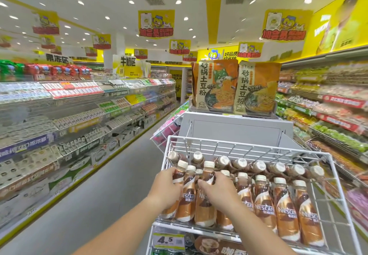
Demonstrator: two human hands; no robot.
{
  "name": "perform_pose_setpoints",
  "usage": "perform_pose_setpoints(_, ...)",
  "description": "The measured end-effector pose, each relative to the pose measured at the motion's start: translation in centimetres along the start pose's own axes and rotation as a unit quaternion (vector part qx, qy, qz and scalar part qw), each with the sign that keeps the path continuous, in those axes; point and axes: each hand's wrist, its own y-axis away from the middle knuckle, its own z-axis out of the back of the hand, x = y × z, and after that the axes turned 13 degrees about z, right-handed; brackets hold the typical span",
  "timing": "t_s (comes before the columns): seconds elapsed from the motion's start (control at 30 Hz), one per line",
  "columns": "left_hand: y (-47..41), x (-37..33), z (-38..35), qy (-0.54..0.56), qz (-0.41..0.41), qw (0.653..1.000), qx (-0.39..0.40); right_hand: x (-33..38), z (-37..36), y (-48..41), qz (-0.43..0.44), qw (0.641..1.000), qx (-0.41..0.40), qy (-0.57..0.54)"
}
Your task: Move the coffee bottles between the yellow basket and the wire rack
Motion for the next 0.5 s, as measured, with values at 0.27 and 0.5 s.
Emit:
perform_pose_setpoints(0.27, 0.1, -0.3, -1.1, -0.082, 0.019, 0.996, -0.029, 0.4, -1.8, -0.3, -0.005, 0.999, -0.005, 0.042)
perform_pose_setpoints(0.5, 0.1, -0.4, -1.8, -0.316, -0.029, 0.944, -0.087, 0.1, -2.7, -0.4, 0.044, 0.996, -0.017, 0.074)
